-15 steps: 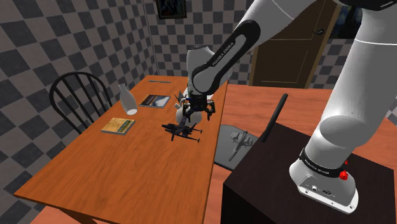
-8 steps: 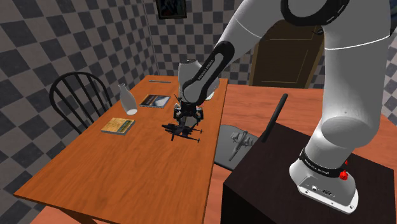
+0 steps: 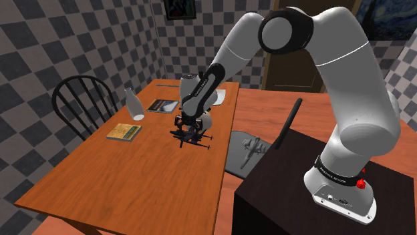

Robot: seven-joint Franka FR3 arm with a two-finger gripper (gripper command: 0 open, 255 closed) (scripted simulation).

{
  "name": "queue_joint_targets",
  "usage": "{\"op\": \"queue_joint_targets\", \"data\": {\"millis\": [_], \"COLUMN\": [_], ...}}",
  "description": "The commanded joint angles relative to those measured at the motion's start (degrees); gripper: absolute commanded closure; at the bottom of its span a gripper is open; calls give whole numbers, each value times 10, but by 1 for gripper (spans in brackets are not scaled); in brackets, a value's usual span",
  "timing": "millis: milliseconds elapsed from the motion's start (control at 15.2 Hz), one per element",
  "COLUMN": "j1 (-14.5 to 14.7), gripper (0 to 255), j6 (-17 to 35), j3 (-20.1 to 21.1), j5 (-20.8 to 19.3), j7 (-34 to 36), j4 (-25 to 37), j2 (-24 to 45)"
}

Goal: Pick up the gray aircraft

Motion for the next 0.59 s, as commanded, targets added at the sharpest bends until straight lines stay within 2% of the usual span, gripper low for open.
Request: {"op": "queue_joint_targets", "data": {"millis": [0, 528], "j1": [6, 12], "gripper": [0, 0], "j6": [11, 39], "j3": [-10, -18], "j5": [3, 2], "j7": [18, 23], "j4": [39, 76], "j2": [40, 103]}}
